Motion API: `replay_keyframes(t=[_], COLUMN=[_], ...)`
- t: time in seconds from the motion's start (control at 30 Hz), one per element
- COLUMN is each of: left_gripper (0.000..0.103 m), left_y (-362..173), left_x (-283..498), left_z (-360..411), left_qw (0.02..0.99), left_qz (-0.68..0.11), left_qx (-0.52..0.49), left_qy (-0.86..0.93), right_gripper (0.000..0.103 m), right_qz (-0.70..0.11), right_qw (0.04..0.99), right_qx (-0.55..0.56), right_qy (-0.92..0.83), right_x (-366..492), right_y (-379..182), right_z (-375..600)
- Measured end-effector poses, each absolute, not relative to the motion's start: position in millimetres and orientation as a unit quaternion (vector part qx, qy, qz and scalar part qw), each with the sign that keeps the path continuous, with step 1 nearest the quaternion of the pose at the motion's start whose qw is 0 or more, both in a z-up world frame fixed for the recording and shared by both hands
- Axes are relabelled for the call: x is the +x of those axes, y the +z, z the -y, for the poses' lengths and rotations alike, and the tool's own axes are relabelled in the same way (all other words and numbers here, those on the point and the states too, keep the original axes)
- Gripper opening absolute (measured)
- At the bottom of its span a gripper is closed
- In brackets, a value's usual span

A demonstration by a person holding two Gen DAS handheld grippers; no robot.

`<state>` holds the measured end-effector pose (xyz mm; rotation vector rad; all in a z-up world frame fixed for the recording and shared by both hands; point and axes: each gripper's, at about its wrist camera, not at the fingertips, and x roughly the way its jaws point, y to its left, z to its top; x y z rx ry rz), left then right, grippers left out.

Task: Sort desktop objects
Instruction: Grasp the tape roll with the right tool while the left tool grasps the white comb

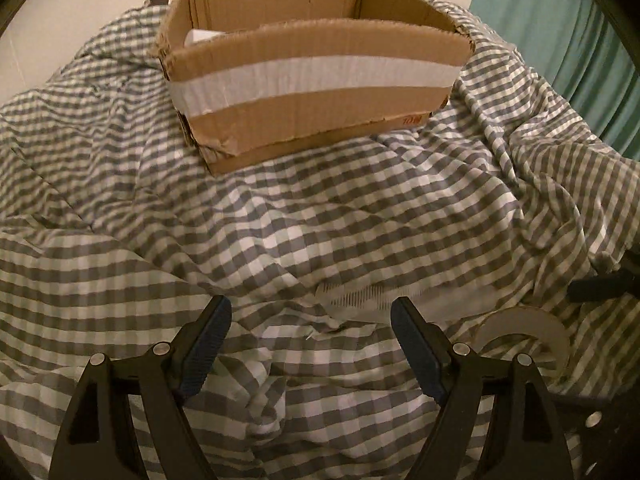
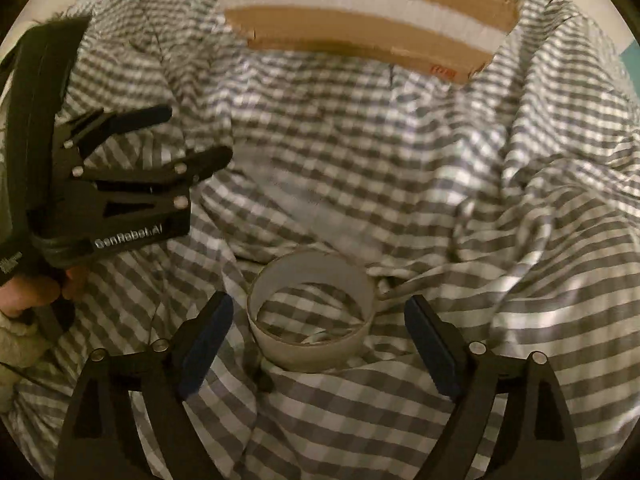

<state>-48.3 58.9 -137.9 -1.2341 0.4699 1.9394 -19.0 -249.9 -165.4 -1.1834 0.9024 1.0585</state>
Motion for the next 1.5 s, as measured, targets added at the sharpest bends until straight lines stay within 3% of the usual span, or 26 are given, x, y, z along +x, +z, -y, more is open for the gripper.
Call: replay_keyframes(t=[0.37, 0.4, 0.43, 0.73, 0.97, 1.13, 1.17, 1.2, 1.23, 1.5], left_gripper=[0.084, 0.084, 0.084, 0.084, 0.084, 0.084, 0.071, 0.040, 0.033, 0.009], left_y=[-152, -155, -156, -162, -174, -194, -194, -192, -191, -173], left_x=[-47, -47, -46, -26, -4, -17, -21, -25, -29, -51], left_z=[-67, -68, -69, -91, -122, -128, -127, -126, -125, -110], left_qw=[0.404, 0.404, 0.406, 0.488, 0.552, 0.580, 0.584, 0.590, 0.593, 0.601], left_qz=[-0.199, -0.202, -0.205, -0.253, -0.418, -0.412, -0.399, -0.384, -0.374, -0.297], left_qx=[-0.502, -0.505, -0.506, -0.491, -0.386, -0.408, -0.415, -0.423, -0.428, -0.473], left_qy=[0.738, 0.735, 0.733, 0.676, 0.609, 0.573, 0.572, 0.571, 0.570, 0.572], right_gripper=[0.091, 0.081, 0.080, 0.080, 0.080, 0.080, 0.080, 0.080, 0.080, 0.080], right_qz=[-0.444, -0.440, -0.437, -0.391, -0.421, -0.423, -0.424, -0.425, -0.428, -0.434], right_qw=[0.596, 0.602, 0.608, 0.719, 0.722, 0.717, 0.716, 0.716, 0.715, 0.712], right_qx=[-0.519, -0.513, -0.507, -0.366, -0.334, -0.334, -0.334, -0.336, -0.338, -0.345], right_qy=[0.422, 0.425, 0.428, 0.443, 0.435, 0.442, 0.442, 0.440, 0.438, 0.431], right_x=[-7, -6, -6, 30, 40, 38, 38, 39, 40, 43], right_y=[-203, -198, -192, -83, -76, -74, -77, -78, -80, -85], right_z=[241, 241, 242, 263, 269, 262, 261, 260, 259, 255])
